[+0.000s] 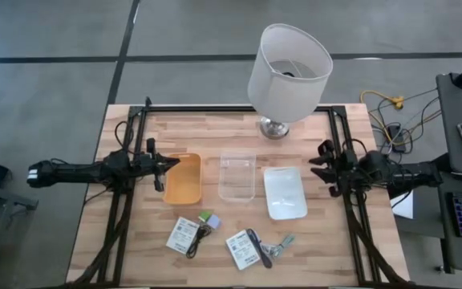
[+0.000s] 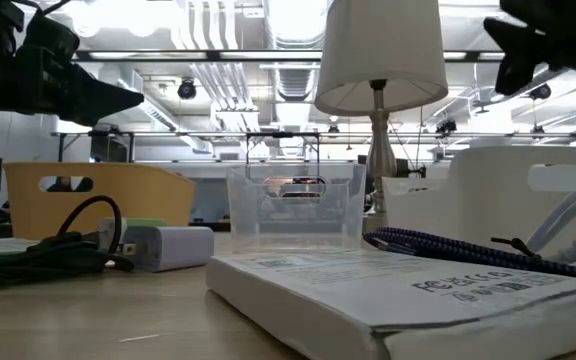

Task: Pick and place items into bin
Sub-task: Put the blue charger adapter into the transparent bin

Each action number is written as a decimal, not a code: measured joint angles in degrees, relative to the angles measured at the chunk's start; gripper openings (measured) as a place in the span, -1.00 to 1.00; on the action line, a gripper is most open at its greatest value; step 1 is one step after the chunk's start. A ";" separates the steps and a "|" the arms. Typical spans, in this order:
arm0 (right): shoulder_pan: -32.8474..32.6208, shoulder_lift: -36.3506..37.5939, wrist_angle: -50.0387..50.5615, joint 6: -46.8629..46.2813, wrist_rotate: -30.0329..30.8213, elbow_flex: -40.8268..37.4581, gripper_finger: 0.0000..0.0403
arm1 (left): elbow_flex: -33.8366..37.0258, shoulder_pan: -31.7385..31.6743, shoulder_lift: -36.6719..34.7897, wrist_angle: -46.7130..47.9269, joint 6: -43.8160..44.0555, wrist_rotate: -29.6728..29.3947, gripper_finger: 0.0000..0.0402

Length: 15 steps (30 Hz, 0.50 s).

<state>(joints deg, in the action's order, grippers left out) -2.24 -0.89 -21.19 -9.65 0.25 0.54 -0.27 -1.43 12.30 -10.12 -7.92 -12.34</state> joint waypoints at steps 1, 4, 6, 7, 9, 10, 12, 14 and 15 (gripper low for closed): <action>0.00 0.01 -0.79 1.00 0.01 0.00 -0.39 | 0.00 0.00 0.06 0.08 0.02 0.00 -0.99; 0.00 -0.01 -2.52 3.57 0.21 0.00 -0.39 | 0.00 0.00 0.04 0.03 0.02 0.00 -0.99; 0.00 -0.01 -3.14 3.93 0.92 0.00 -0.39 | 0.00 0.00 0.03 0.05 0.02 0.00 -0.99; 0.00 -0.02 -3.15 4.07 1.64 0.00 -0.39 | 0.00 0.00 -0.05 0.05 0.02 -0.02 -0.99; 0.00 -0.02 -3.09 4.28 3.13 0.00 -0.39 | 0.00 0.00 0.04 0.03 0.01 -0.02 -0.99; 0.00 -0.04 -3.10 4.46 3.73 0.00 -0.39 | 0.00 0.00 0.06 0.05 -0.01 -0.02 -0.99; 0.00 -0.04 -3.06 5.03 4.49 0.00 -0.39 | 0.00 0.00 0.00 -0.07 0.02 -0.02 -0.99; 0.00 -0.08 -3.04 5.52 4.47 0.00 -0.39 | 0.00 0.00 0.04 -0.12 0.02 -0.02 -0.99; 0.00 -0.07 -3.05 5.89 4.46 0.00 -0.39 | 0.00 0.00 0.04 -0.11 0.02 -0.03 -0.99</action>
<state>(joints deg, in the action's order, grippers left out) -2.24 -0.96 -24.23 -3.75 4.71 0.54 -0.27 -1.43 12.34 -10.23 -7.90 -12.37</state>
